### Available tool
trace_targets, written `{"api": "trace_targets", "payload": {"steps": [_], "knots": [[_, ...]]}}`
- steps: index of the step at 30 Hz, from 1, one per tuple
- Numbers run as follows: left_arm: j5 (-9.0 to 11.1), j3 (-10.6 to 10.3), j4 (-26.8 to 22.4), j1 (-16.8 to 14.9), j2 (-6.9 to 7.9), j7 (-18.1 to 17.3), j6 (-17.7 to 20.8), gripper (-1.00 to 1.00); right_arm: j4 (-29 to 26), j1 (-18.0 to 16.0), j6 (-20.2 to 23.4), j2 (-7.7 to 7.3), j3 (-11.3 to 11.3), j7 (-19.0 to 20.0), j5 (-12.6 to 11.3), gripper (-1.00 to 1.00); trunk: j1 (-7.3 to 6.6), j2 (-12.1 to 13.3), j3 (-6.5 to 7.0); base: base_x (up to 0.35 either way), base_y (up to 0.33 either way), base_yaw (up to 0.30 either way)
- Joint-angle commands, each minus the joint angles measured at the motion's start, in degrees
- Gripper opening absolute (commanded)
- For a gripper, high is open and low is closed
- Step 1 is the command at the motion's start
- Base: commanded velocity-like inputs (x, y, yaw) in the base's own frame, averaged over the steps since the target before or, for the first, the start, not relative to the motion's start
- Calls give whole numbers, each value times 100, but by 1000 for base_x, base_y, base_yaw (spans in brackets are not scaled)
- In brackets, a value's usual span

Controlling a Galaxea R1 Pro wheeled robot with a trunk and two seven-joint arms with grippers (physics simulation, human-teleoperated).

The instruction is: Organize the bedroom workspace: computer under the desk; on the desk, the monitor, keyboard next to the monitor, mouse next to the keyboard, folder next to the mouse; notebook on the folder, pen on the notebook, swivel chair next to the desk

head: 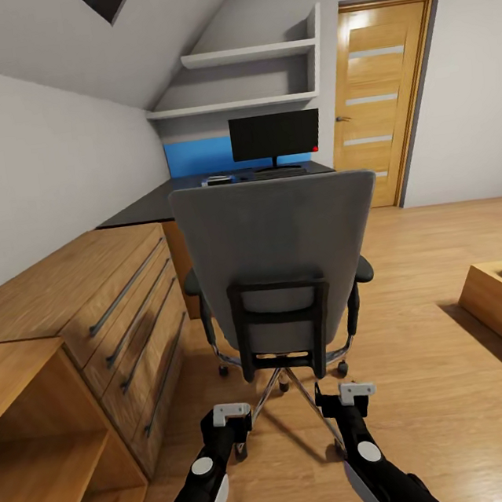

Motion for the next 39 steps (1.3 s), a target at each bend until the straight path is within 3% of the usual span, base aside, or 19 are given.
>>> {"api": "trace_targets", "payload": {"steps": [1,22,39], "knots": [[-29,-13,10,-3,0,37,-18,100,29,-5,-58,-4,40,-33,-57,100,-1,-2,-5,4,-1,0],[-32,-21,32,-3,0,28,-32,100,216,-3,-254,0,67,-20,-34,100,-1,-2,-5,1,0,0],[-24,-50,-10,-3,0,76,-31,100,309,-3,-501,25,106,-27,228,100,-1,-2,-5,0,0,0]]}}
